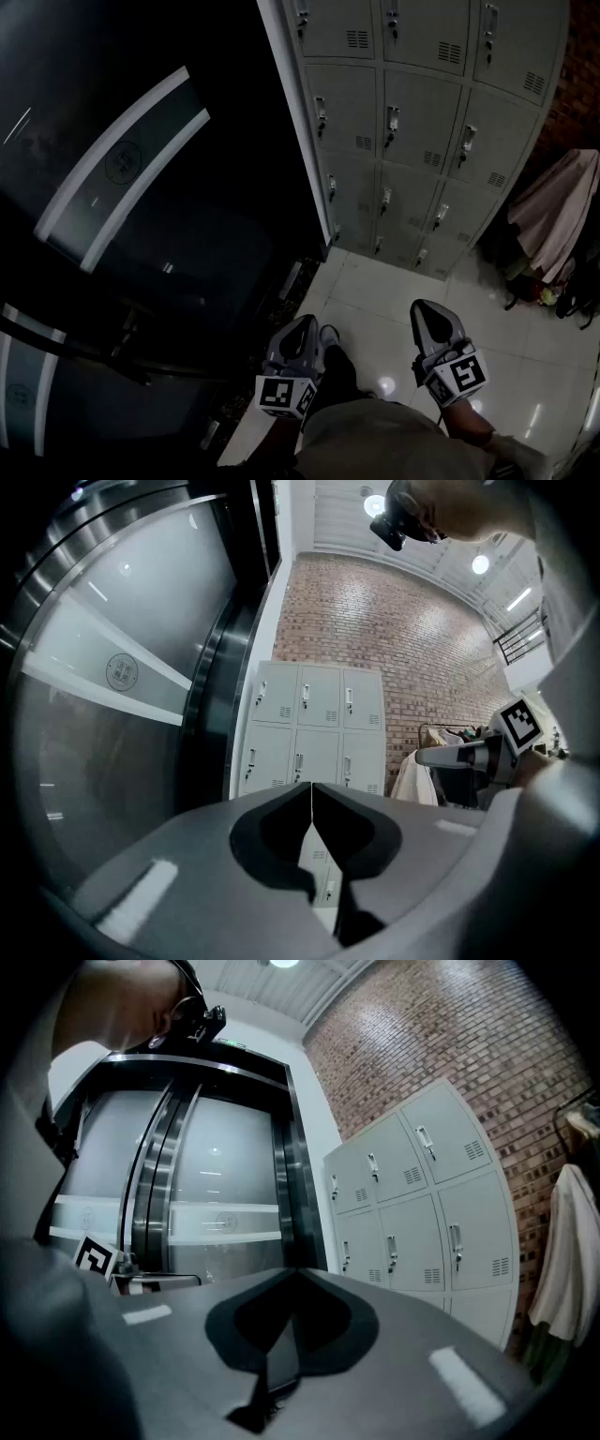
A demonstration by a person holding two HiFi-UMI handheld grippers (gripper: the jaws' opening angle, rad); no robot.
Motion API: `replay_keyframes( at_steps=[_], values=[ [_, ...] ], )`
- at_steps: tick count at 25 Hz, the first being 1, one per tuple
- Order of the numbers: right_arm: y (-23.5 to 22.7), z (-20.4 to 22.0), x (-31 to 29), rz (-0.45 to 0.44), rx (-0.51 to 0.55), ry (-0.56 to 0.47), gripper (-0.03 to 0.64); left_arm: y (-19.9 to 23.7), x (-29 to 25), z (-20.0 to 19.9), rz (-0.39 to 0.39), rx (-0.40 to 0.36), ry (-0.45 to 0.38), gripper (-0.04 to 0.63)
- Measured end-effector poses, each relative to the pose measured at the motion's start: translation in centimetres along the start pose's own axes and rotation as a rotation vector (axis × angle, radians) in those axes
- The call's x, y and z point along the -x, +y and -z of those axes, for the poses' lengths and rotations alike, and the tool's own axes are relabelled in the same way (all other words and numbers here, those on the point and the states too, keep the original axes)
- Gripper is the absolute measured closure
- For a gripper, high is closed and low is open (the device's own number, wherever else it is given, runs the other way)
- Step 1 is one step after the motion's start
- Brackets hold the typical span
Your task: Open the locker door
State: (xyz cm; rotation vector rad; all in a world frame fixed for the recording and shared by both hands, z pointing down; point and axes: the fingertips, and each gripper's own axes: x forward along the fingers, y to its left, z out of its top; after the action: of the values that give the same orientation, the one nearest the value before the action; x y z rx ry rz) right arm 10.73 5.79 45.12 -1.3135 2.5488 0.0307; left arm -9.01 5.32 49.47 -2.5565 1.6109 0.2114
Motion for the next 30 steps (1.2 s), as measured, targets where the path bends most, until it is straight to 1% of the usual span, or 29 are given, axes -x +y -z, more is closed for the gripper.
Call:
replay_keyframes(
  at_steps=[2,4,7,11,15,19,20,22,26,28,30],
  values=[
    [-0.7,0.9,-1.6,0.007,0.001,0.017,0.615,1.4,-1.6,0.6,0.005,-0.001,-0.002,0.537],
    [-1.7,1.7,-3.7,0.012,0.004,0.008,0.615,2.9,-3.6,1.2,0.014,-0.004,-0.006,0.536],
    [-3.6,3.0,-7.3,0.029,-0.021,0.018,0.615,5.5,-7.3,1.9,0.023,0.005,-0.008,0.537],
    [-6.4,4.1,-13.6,0.024,-0.004,0.007,0.615,9.7,-13.0,2.4,0.037,0.0,-0.026,0.537],
    [-9.1,5.5,-20.0,0.023,0.006,0.005,0.615,14.5,-17.9,4.1,0.025,0.009,-0.011,0.537],
    [-11.1,8.2,-25.4,0.04,-0.003,0.072,0.615,19.3,-22.0,5.4,0.017,0.004,-0.003,0.537],
    [-11.7,8.6,-26.9,0.043,-0.003,0.062,0.615,20.4,-23.1,5.7,0.02,0.003,-0.003,0.537],
    [-12.6,9.1,-29.4,0.043,0.001,0.035,0.615,21.9,-24.8,6.2,0.031,-0.003,-0.007,0.537],
    [-13.2,11.4,-33.1,0.048,0.01,0.113,0.615,24.7,-27.4,7.3,0.037,-0.001,0.002,0.537],
    [-13.3,12.3,-35.9,0.053,0.024,0.096,0.614,27.1,-28.6,8.0,0.034,0.006,0.005,0.537],
    [-13.8,13.5,-37.7,0.058,0.02,0.111,0.6,28.3,-29.7,8.8,0.028,0.019,0.014,0.537]
  ],
)
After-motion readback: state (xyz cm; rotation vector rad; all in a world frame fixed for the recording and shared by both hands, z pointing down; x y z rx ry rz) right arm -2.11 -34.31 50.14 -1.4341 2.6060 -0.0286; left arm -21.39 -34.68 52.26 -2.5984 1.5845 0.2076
